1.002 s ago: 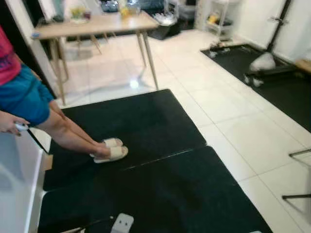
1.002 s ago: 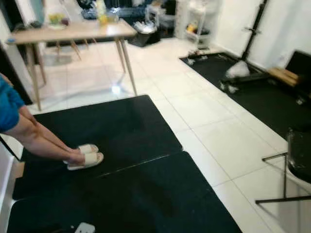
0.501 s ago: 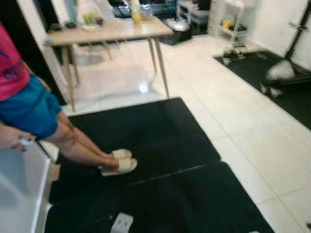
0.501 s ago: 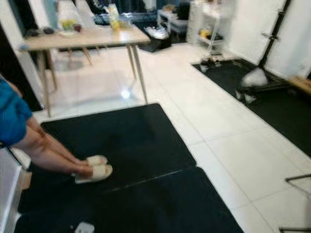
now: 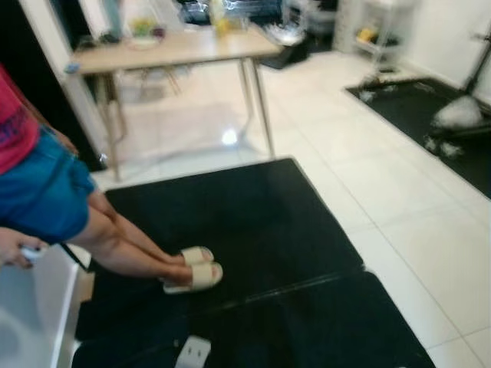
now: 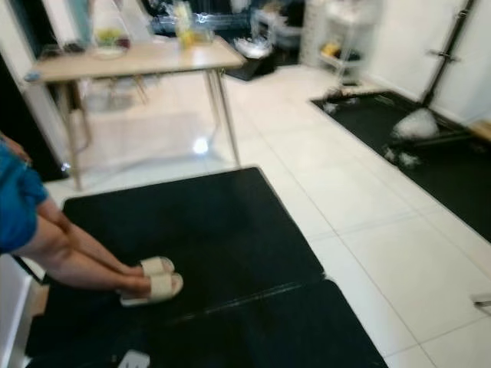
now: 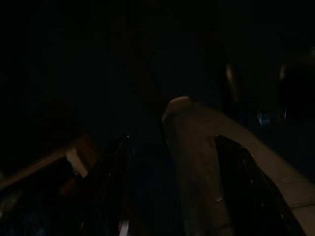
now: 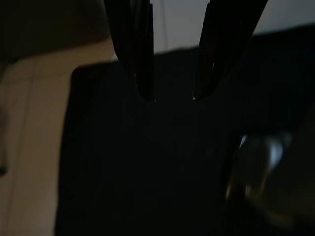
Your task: Restocking fridge
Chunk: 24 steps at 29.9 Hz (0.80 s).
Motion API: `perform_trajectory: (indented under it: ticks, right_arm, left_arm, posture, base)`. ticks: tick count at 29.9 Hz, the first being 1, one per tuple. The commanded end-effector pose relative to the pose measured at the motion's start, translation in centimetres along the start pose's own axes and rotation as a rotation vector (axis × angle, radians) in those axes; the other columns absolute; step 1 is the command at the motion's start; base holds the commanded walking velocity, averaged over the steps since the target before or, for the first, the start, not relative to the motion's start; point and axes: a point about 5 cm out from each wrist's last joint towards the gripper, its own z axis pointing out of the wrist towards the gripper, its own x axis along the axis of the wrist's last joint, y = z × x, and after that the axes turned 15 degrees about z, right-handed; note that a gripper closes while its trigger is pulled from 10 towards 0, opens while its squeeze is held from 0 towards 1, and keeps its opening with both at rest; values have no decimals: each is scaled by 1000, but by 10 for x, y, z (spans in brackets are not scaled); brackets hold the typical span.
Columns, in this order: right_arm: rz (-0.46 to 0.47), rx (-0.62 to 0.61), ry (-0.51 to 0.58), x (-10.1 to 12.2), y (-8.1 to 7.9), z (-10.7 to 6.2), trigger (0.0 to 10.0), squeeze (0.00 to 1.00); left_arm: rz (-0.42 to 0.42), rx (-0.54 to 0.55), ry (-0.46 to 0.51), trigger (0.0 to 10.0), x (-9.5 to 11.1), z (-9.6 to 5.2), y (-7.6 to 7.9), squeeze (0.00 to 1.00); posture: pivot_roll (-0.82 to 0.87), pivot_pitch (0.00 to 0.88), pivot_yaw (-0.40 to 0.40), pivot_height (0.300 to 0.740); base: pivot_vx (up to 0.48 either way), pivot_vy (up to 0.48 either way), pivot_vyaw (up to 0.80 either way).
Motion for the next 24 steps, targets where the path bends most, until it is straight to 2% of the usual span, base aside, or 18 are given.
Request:
perform_trajectory:
  ticks: [1, 24]
  right_arm:
    - [12, 8, -21, -7, -5, 0, 10000, 0]
    - [5, -9, -22, -4, 2, 0, 10000, 0]
  left_arm:
    - [-12, -33, -58, 10000, -15, -1, 11, 0]
    - [2, -36, -64, 10000, -15, -1, 12, 0]
  posture:
    - [-19, 0, -24, 740]
    - [-20, 0, -39, 740]
  base:
    - [322, 0, 0]
    - [320, 0, 0]
